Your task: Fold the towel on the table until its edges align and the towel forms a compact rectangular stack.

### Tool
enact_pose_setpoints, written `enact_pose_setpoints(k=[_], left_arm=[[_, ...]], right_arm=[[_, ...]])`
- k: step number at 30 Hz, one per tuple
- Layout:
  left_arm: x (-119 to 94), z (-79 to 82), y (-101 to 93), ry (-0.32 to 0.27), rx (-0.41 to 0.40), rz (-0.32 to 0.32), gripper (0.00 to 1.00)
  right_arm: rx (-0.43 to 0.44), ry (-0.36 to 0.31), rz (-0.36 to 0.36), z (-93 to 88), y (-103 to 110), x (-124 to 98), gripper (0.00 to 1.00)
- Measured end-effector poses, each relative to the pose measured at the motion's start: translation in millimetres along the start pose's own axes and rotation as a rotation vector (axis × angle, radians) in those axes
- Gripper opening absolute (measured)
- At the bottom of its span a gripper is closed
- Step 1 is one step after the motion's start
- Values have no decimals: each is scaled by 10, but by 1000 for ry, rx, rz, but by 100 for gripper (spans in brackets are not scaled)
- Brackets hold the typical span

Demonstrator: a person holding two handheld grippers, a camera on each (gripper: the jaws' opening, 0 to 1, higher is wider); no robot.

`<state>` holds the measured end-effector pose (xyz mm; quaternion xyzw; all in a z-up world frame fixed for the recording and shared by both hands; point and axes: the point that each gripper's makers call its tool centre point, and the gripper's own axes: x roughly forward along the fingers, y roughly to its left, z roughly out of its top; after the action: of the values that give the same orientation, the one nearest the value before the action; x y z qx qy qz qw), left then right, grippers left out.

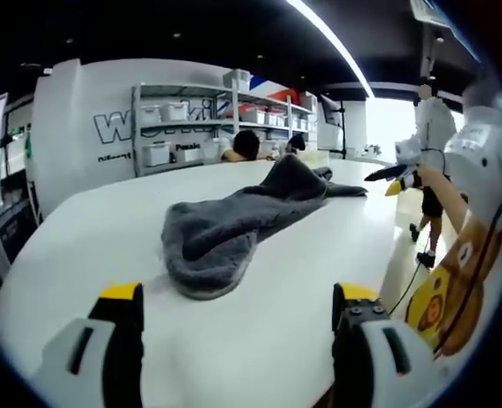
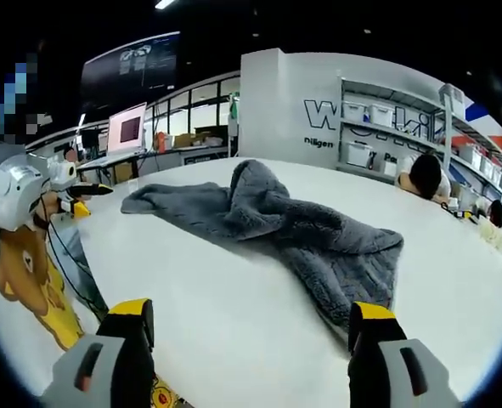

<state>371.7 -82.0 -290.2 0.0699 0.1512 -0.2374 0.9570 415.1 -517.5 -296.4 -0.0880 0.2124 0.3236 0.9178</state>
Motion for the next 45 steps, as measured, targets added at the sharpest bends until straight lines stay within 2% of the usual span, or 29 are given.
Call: enact_pose_setpoints(k=[7, 19, 24, 29, 33, 37, 41, 45], left_arm=[[8, 143, 125, 2, 57, 7, 97], [131, 289, 319, 33, 130, -35, 97], [199, 349, 327, 36, 140, -78, 96], [247, 420, 246, 22, 127, -163, 97], [301, 454, 254, 28, 133, -189, 97], [355, 473, 322, 48, 143, -191, 97], [429, 531, 344, 57, 135, -230, 97], [526, 497, 358, 108, 150, -263, 97]], right_arm=[[7, -4, -1, -18, 20, -6, 99], [15, -7, -6, -18, -64, -50, 99], [13, -2, -2, -20, -74, -44, 99], [11, -5, 1, 0, -48, -31, 99], [11, -5, 5, 1, -12, -14, 99], [8, -3, 8, -2, 15, -8, 99], [8, -3, 6, -1, 25, -9, 99], [8, -5, 8, -3, 20, -20, 99]])
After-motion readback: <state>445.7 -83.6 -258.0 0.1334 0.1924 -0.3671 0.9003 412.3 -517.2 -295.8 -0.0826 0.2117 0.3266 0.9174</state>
